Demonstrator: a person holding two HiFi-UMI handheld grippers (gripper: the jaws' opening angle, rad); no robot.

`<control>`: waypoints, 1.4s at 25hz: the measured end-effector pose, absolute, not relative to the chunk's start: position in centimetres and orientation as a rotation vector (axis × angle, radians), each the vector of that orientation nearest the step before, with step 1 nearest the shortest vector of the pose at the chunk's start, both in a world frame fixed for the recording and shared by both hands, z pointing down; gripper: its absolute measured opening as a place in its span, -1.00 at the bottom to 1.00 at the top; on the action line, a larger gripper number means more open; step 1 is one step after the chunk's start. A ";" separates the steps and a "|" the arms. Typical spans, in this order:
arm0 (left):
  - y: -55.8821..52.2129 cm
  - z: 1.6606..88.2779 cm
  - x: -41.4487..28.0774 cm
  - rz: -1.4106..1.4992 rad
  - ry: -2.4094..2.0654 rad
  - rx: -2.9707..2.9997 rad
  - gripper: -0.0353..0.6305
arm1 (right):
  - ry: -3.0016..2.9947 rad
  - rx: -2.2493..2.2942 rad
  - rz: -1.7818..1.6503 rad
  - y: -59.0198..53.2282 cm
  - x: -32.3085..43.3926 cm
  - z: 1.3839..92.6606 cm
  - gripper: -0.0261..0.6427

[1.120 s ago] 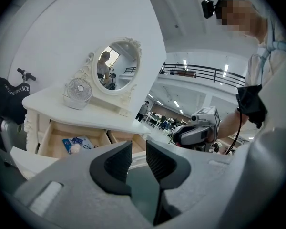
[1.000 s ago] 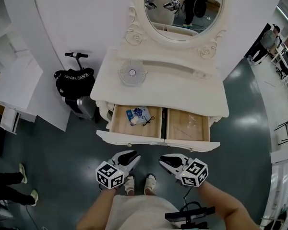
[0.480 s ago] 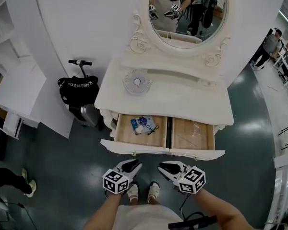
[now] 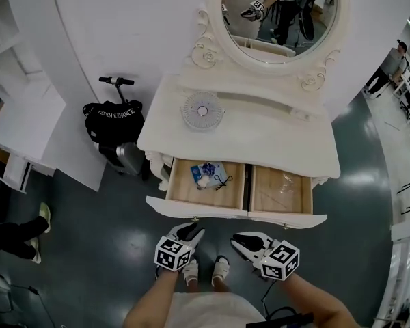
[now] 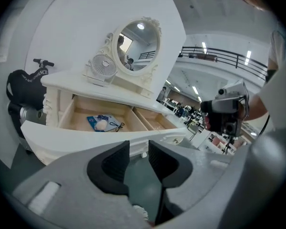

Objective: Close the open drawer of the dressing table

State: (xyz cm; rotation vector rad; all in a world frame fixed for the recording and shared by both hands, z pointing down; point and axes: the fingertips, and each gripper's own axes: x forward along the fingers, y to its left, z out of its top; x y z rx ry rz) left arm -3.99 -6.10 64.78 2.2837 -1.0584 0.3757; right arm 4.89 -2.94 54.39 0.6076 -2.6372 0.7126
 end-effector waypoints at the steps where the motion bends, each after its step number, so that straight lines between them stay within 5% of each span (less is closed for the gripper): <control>1: -6.2 65.3 -4.1 0.419 -1.064 2.293 -0.56 | -2.636 0.607 0.717 -3.0 4.8 54.5 -0.76; 12: -7.3 71.0 -5.0 0.995 -1.056 2.405 -0.56 | -2.641 0.612 0.750 -3.6 3.9 54.5 -0.76; 35: -9.7 75.2 -6.6 0.839 -1.256 2.082 -0.68 | -2.631 0.620 0.812 -4.2 3.4 55.5 -0.76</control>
